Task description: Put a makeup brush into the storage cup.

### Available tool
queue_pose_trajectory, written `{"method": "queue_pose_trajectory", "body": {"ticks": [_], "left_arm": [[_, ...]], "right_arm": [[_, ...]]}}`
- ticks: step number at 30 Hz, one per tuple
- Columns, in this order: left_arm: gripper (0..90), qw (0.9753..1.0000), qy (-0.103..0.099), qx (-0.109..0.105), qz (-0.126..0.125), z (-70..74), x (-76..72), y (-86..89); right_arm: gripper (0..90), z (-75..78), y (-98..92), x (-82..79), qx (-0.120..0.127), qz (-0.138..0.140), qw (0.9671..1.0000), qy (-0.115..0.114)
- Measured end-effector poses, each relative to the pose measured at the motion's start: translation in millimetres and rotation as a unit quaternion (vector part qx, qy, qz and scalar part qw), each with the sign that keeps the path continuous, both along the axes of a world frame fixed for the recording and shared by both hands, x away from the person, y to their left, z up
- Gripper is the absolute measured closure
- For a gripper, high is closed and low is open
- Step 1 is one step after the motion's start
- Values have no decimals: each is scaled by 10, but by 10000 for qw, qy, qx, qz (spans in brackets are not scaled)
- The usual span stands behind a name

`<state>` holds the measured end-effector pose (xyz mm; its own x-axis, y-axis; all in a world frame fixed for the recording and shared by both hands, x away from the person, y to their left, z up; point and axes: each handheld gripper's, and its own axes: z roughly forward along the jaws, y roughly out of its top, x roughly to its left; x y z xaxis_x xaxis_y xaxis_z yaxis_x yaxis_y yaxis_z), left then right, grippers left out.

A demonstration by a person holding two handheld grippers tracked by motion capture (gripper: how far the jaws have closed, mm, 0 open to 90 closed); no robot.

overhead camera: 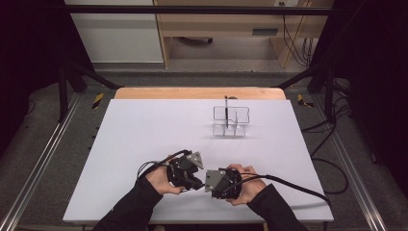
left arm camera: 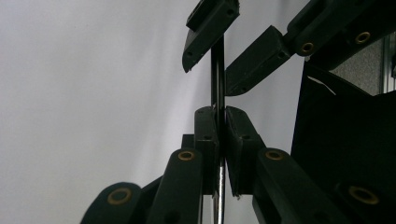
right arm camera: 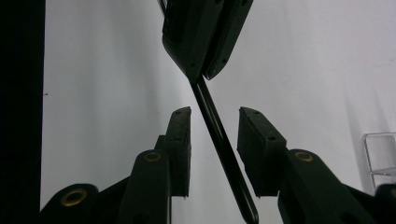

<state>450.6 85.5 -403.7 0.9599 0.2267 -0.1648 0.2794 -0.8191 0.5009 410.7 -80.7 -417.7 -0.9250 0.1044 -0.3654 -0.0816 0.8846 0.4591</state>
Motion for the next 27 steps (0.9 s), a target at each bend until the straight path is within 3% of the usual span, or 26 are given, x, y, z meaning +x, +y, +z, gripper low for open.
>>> {"method": "queue_pose_trajectory", "body": {"ticks": [14, 27], "left_arm": [[833, 9999, 53, 62, -67, 2, 7, -2], [831, 9999, 30, -71, -92, 37, 1, 24]], "right_arm": [[753, -40, 13, 4, -259, 116, 9995, -122], [800, -22, -5, -5, -286, 221, 9993, -97]]}}
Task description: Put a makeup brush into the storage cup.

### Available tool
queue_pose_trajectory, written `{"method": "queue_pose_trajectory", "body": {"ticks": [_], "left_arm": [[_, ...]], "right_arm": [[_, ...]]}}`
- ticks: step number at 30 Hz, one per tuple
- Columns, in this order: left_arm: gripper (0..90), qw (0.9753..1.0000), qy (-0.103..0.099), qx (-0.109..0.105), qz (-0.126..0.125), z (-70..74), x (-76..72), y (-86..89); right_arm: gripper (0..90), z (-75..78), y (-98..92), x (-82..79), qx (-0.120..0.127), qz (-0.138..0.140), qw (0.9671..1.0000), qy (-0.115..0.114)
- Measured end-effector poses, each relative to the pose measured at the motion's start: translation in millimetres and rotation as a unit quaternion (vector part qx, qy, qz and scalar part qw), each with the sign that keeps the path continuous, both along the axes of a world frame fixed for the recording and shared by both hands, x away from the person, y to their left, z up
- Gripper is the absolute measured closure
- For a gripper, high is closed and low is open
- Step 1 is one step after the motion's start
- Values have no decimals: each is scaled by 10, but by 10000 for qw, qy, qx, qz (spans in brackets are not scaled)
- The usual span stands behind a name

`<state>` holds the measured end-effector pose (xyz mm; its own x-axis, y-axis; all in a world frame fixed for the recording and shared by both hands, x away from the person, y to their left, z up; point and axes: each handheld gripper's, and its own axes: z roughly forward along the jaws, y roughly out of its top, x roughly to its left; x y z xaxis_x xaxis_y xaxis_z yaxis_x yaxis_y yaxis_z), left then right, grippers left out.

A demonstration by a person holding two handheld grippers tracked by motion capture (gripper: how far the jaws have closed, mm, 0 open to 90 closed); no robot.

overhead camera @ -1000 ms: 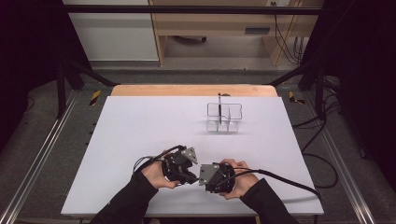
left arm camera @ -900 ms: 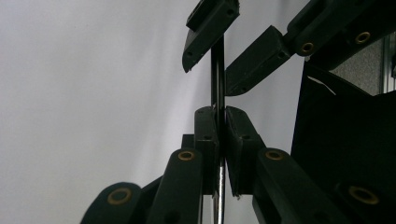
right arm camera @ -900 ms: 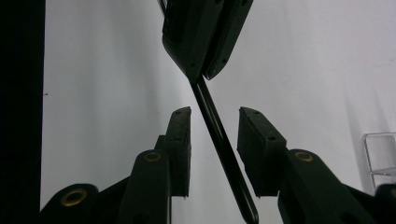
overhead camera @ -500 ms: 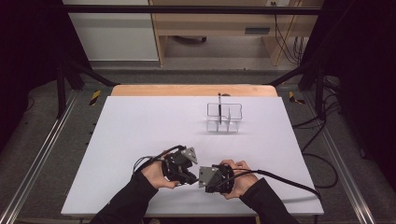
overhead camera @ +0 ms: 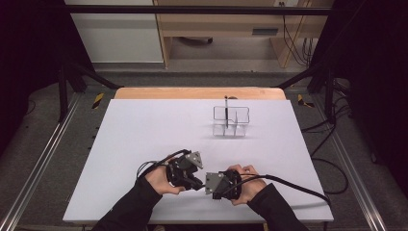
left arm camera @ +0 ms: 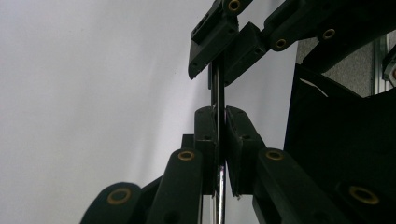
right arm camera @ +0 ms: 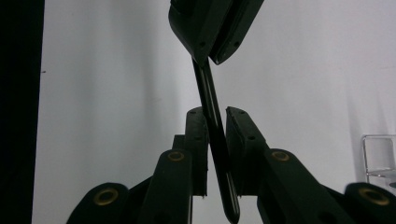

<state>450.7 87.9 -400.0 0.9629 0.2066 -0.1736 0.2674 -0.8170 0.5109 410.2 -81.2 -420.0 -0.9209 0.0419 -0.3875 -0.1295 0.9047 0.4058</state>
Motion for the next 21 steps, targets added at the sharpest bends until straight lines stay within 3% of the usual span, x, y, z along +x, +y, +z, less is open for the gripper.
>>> {"method": "queue_pose_trajectory", "body": {"ticks": [12, 20, 21], "left_arm": [[787, 9999, -119, -71, 82, 15, 3, 44], [587, 9983, -309, -289, 393, 42, 23, 157], [558, 9973, -403, -358, 506, 57, 22, 209]], "right_arm": [[843, 6, -5, 0, 97, 77, 9995, 295], [843, 7, -11, 38, 193, -29, 9990, 412], [843, 5, -12, 44, 205, -63, 9989, 421]]}}
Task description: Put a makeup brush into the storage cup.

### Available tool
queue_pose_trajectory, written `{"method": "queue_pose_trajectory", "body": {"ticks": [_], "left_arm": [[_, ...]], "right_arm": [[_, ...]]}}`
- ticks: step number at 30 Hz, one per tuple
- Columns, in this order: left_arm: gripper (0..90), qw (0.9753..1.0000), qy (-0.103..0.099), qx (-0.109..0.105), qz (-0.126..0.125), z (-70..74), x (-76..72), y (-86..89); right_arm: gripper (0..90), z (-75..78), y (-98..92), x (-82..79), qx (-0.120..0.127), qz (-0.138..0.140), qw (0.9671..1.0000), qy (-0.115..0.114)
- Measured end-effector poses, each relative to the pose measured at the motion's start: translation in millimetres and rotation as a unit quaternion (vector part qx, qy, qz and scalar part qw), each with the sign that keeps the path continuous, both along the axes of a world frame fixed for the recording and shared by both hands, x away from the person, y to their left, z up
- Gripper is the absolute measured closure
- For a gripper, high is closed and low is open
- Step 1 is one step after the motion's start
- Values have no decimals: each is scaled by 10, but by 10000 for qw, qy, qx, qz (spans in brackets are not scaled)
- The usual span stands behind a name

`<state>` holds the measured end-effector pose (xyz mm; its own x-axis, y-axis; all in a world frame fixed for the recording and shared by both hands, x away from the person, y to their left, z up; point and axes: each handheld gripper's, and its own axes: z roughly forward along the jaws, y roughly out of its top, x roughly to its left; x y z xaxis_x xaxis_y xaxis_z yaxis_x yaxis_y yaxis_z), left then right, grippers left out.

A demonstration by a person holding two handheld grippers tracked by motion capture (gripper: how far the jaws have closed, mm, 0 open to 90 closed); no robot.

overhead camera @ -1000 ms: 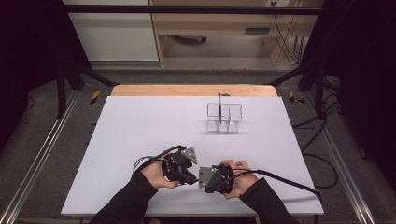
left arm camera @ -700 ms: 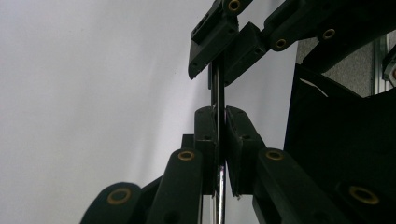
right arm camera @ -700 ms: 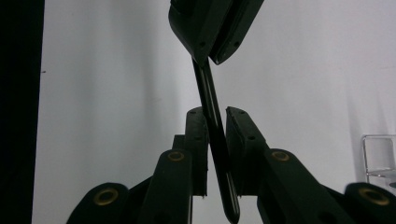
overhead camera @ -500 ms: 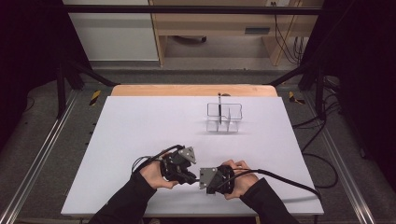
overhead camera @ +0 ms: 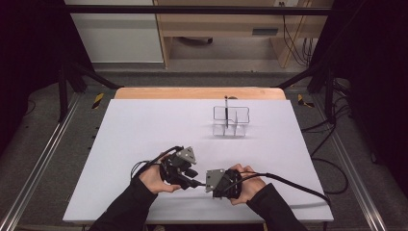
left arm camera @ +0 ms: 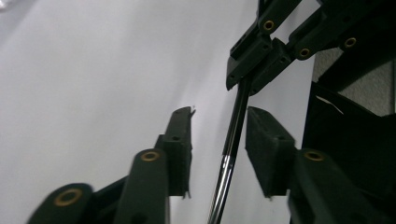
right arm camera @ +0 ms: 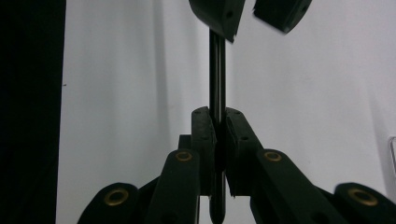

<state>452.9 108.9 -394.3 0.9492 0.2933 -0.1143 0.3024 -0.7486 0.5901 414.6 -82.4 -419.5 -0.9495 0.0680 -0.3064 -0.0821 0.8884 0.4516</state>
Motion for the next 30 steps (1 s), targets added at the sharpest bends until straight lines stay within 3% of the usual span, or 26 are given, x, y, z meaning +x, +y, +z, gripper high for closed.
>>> {"method": "queue_pose_trajectory", "body": {"ticks": [9, 14, 22, 29, 30], "left_arm": [[357, 9981, -325, -338, 407, 42, -11, 255], [273, 9956, -417, -493, 672, 25, -31, 356], [212, 9903, -511, -771, 1036, -35, -37, 484], [181, 9878, -573, -861, 1162, -94, -63, 527], [177, 9866, -582, -912, 1219, -116, -70, 537]], "right_arm": [[843, 12, -28, 52, 63, -245, 9997, 68], [843, 15, -70, 78, 198, -392, 9990, 114], [843, -4, -183, 105, 443, -698, 9965, 153], [843, -20, -268, 123, 708, -941, 9930, 102], [843, -23, -280, 126, 735, -968, 9925, 111]]}}
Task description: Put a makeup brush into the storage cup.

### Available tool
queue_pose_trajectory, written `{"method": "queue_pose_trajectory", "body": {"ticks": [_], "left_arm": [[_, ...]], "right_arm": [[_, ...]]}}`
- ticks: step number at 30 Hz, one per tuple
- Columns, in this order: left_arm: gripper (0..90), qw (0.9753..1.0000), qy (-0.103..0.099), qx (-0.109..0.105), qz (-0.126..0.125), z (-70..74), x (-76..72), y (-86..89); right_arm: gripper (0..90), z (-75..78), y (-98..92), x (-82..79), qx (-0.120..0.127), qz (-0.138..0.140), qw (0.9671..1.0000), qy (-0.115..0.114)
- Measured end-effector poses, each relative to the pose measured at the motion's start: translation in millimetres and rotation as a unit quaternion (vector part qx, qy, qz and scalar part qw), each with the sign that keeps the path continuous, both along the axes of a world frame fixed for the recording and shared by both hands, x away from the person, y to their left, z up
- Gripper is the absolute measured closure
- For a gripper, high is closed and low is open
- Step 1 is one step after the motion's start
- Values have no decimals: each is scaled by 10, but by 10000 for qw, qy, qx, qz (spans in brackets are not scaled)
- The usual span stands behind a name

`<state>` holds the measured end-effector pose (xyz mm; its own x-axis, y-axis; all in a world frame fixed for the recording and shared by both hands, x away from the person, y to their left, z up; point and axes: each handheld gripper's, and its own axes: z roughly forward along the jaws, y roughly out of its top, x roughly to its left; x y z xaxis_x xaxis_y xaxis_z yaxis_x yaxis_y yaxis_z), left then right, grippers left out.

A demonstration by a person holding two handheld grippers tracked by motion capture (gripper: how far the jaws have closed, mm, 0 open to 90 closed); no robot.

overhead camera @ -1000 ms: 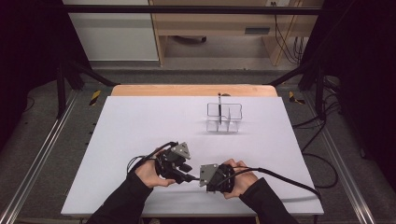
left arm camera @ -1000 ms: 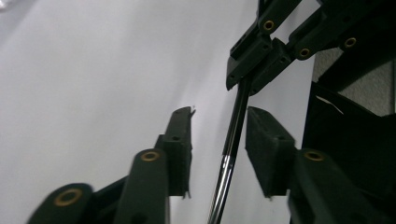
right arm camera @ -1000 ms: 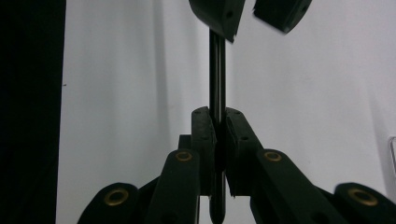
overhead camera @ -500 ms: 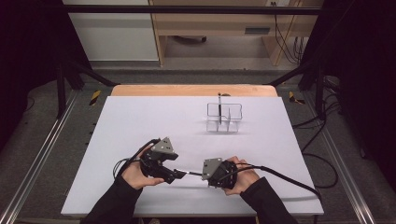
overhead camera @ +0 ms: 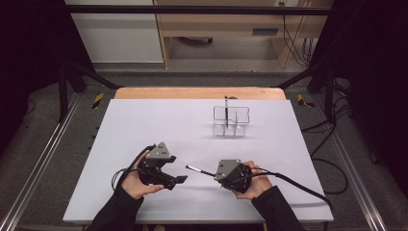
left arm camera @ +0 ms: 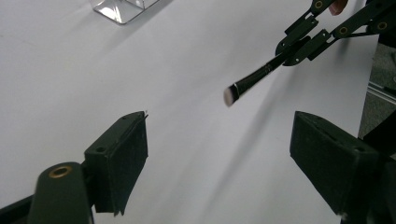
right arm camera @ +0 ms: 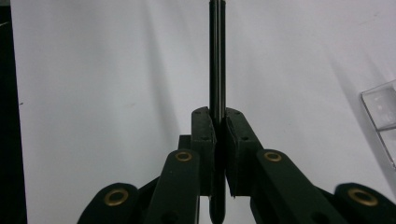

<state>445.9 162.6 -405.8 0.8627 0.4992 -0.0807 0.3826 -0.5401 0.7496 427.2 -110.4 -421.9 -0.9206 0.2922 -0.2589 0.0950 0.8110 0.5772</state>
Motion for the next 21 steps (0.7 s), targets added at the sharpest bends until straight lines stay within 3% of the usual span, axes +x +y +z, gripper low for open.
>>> {"method": "queue_pose_trajectory", "body": {"ticks": [15, 21], "left_arm": [[168, 9997, -79, -126, 216, -74, -47, 16], [170, 9983, -147, -387, 407, -95, -75, 31]], "right_arm": [[842, -107, -132, -19, 646, -465, 9968, 81], [842, -97, -165, -19, 842, -681, 9941, 104]]}}
